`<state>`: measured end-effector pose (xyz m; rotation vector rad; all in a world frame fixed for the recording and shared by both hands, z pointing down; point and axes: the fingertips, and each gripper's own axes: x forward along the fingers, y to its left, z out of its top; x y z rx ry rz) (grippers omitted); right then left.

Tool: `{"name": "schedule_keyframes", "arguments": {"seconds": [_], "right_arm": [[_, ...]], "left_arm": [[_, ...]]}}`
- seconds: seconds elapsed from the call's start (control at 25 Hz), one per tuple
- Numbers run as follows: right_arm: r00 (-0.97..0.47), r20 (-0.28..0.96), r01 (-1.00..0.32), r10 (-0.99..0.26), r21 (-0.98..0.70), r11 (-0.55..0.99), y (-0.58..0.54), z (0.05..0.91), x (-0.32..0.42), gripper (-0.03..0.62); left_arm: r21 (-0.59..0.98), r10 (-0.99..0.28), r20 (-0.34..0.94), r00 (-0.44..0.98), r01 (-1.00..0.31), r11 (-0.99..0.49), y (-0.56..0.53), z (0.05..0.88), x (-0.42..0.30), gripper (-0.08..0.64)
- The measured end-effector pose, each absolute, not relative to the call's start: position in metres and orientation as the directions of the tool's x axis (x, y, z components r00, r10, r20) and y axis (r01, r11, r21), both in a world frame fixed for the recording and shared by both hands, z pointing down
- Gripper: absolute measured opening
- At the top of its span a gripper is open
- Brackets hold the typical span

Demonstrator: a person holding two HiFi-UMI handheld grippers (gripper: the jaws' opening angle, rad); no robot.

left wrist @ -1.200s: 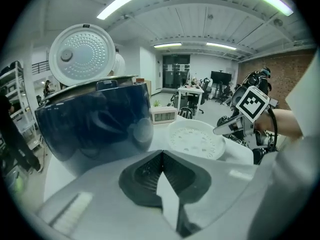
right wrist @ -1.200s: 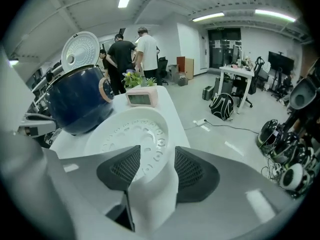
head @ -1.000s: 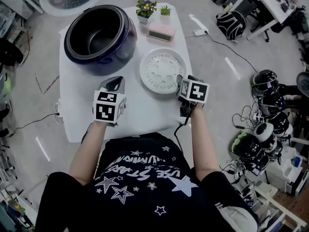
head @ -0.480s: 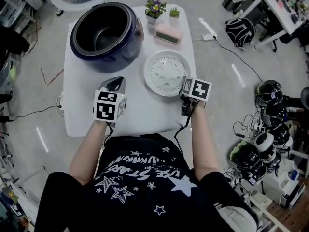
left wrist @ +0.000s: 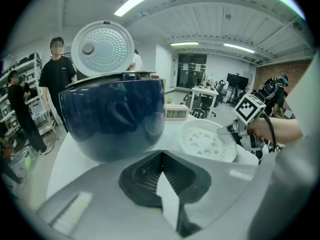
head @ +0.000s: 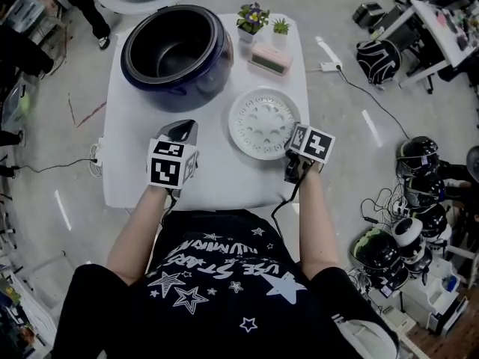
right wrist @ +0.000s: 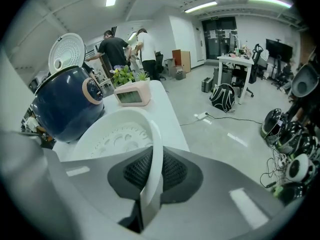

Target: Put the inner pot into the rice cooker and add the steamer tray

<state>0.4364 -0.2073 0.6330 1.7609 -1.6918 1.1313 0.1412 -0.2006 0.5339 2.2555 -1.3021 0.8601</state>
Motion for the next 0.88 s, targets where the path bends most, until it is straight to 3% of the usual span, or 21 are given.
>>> {"name": "schedule_keyframes", "arguments": {"seconds": [0.88], "right_arm": [[-0.177,0.573,-0.957,-0.8,-0.291,0.003,-0.241,0.462,0.405,0.049]], "left_arm": [[0.048,-0.741,0.529,0.414,-0.886,-0.461,-0.234,0.458,0.085,0.002]]}}
